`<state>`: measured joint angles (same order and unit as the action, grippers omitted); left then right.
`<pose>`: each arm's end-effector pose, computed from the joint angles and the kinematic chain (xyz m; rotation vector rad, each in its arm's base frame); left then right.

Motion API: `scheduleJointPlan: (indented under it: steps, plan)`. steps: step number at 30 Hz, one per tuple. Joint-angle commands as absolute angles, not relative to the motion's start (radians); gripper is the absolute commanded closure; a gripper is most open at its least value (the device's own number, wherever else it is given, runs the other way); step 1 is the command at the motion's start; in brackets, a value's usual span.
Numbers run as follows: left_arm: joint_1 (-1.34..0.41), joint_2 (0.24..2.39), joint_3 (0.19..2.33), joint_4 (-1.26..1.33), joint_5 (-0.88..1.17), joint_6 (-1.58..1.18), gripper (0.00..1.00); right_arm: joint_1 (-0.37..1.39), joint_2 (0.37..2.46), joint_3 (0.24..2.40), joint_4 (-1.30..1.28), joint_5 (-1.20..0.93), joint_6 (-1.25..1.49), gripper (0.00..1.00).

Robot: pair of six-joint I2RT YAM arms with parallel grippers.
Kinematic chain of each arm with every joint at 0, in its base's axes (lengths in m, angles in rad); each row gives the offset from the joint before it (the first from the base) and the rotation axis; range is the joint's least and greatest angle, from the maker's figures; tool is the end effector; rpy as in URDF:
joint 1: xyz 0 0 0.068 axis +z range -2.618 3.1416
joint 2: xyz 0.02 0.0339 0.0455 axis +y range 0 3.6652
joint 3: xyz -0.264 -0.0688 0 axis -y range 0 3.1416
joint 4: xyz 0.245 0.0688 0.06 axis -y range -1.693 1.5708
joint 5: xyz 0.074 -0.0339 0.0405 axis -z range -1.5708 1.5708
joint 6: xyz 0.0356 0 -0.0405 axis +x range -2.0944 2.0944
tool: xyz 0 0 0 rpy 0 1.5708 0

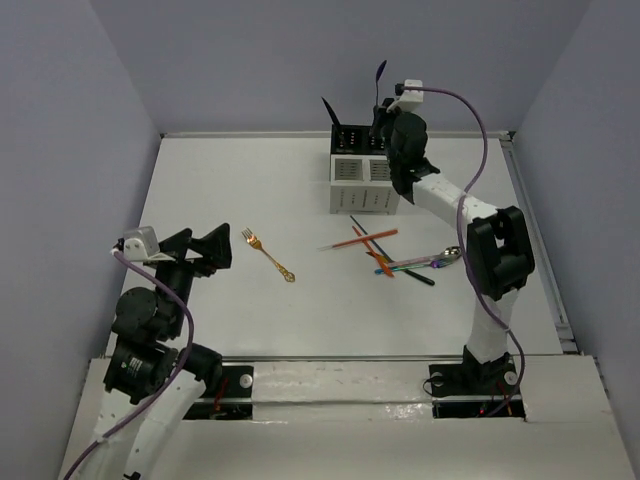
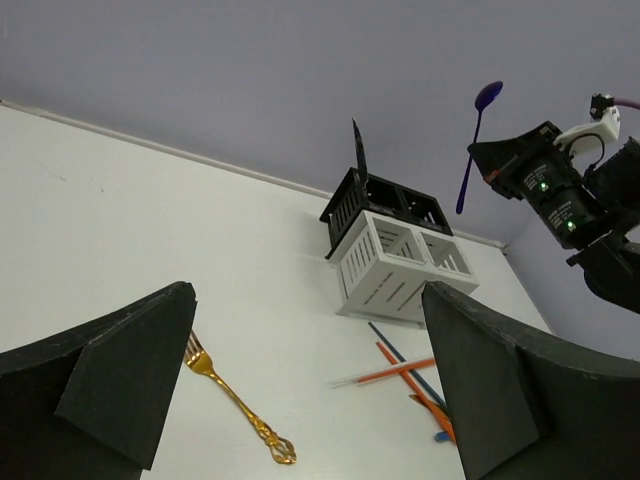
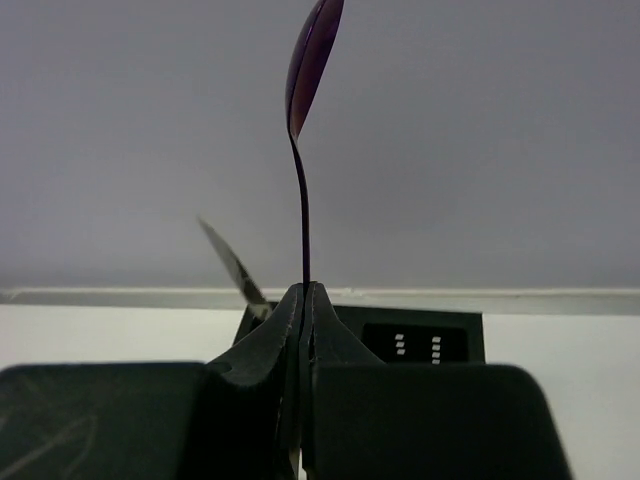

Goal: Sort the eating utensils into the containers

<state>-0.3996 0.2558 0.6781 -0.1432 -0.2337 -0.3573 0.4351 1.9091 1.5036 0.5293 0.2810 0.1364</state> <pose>0.0658 -0.0188 0.3654 -0.1749 1.3040 -0.4955 0.4247 0.1865 0.3344 0.0137 1.4572 0.2639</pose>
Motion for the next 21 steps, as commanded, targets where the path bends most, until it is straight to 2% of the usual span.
scheduleJointPlan:
  steps: [1,12,16,21]
  plan:
    - [-0.391,0.304,0.672,-0.086,-0.209,-0.341,0.01,0.381,2.024,1.650,0.657,0.284,0.101,1.00]
    - [-0.342,0.365,0.676,-0.086,-0.178,-0.327,0.01,0.293,2.282,1.925,0.657,0.215,0.087,1.00]
    - [-0.331,0.382,0.678,-0.086,-0.166,-0.324,0.01,0.293,2.325,1.962,0.658,0.196,0.075,1.00]
    - [-0.331,0.388,0.678,-0.084,-0.158,-0.322,0.01,0.293,2.336,1.901,0.713,0.192,0.091,1.00]
